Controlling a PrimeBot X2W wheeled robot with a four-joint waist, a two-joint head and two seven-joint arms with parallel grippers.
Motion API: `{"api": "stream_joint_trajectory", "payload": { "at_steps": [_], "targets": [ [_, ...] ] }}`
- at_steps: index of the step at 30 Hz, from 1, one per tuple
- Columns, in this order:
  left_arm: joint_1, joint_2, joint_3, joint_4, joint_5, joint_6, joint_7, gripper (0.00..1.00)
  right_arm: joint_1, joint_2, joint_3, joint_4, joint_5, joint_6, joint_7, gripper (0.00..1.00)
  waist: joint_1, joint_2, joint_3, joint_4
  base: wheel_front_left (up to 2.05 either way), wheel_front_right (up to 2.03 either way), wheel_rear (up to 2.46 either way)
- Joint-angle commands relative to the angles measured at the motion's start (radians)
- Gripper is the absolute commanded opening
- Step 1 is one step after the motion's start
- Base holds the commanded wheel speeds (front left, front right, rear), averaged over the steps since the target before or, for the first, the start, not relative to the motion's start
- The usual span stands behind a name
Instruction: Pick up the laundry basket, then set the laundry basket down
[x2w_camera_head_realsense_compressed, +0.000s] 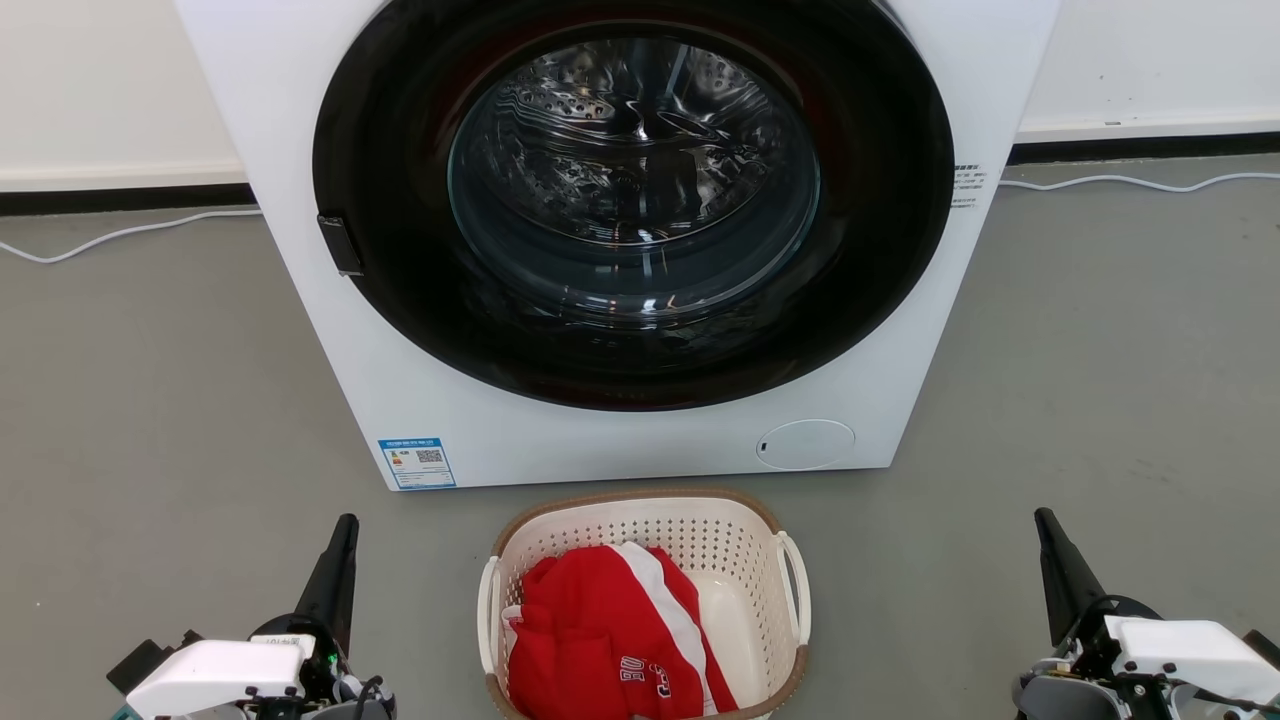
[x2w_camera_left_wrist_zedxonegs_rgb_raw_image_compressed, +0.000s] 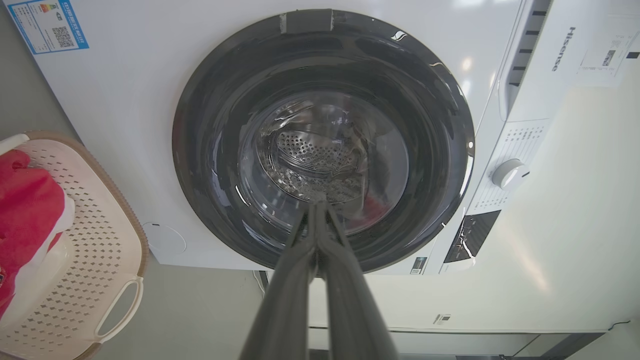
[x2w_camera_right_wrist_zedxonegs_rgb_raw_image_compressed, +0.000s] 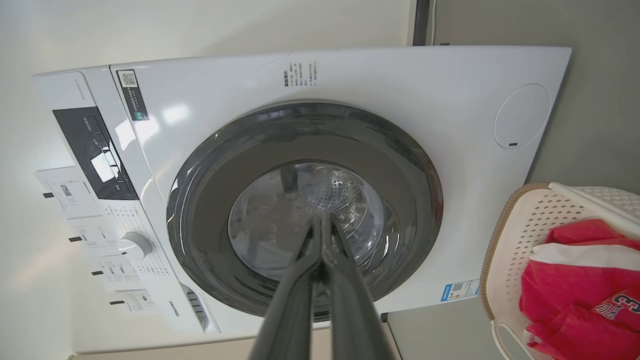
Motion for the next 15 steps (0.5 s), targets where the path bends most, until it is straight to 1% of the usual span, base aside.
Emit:
{"api": "stream_joint_trajectory", "payload": {
  "at_steps": [1, 15],
  "targets": [
    [-0.052, 0.012, 0.029, -0.029, -0.005, -0.007, 0.006, 0.00, -0.060, -0.011, 0.019, -0.029, 0.007, 0.007, 0.008, 0.00, 0.0000, -0.0001, 0.000, 0.000, 0.00, 0.00, 0.00],
    [-0.052, 0.012, 0.029, -0.029, -0.005, -0.007, 0.006, 0.00, -0.060, -0.011, 0.019, -0.029, 0.007, 0.007, 0.008, 0.00, 0.0000, -0.0001, 0.000, 0.000, 0.00, 0.00, 0.00]
  ]
}}
